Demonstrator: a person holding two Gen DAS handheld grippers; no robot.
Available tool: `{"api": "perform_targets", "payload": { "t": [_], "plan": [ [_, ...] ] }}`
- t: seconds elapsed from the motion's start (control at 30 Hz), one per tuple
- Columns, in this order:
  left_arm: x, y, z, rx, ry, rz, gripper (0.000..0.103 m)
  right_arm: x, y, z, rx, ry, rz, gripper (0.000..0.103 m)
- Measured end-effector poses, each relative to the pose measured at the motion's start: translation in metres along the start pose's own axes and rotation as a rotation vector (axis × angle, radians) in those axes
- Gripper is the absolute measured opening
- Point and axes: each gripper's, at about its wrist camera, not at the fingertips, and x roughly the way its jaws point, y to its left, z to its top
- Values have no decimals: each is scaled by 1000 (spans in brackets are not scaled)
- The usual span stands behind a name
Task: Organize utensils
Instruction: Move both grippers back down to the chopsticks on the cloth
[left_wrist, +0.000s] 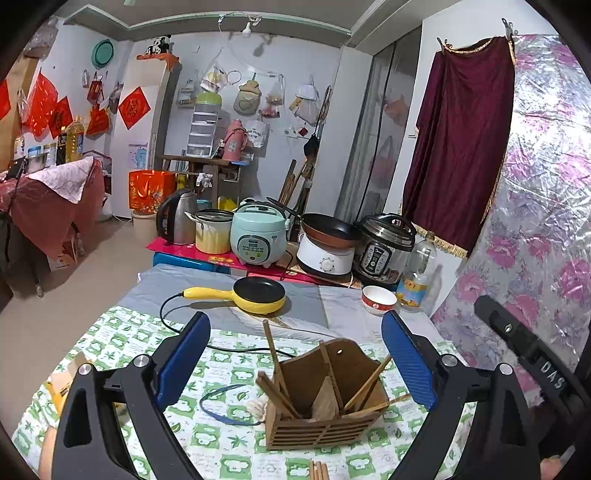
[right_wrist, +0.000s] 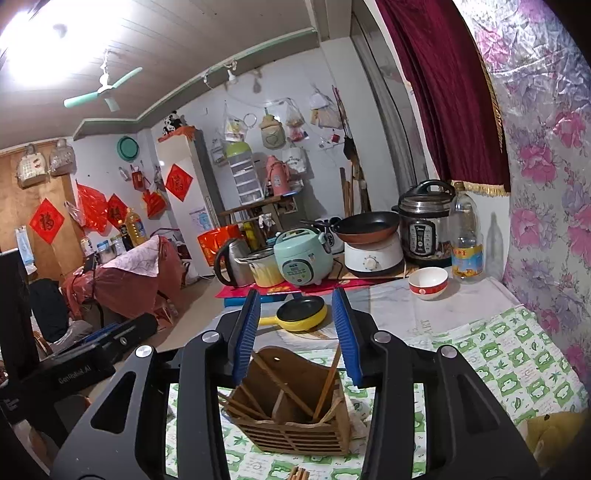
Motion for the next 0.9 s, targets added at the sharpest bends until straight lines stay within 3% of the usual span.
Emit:
{"api": "perform_targets", "payload": {
  "t": [0.33,0.47,0.57,0.77,0.9],
  "plan": [
    [-22,-2,-23,27,29,28,97,-41,23,-13,-80,-15,-1,57],
    [-24,6,-75,74,66,66,97,-49,26,-31,-110,25,-15,66],
    [-14,21,-120,85,170,58,97,-56,15,-67,-127,53,-39,78],
    [-17,52,-189,109,354,-1,97,-46,-23,-155,-96,290,-81,79],
    [-27,51,-212,167,415,-79,97,-49,-34,-180,-138,357,-130,79]
  ]
}}
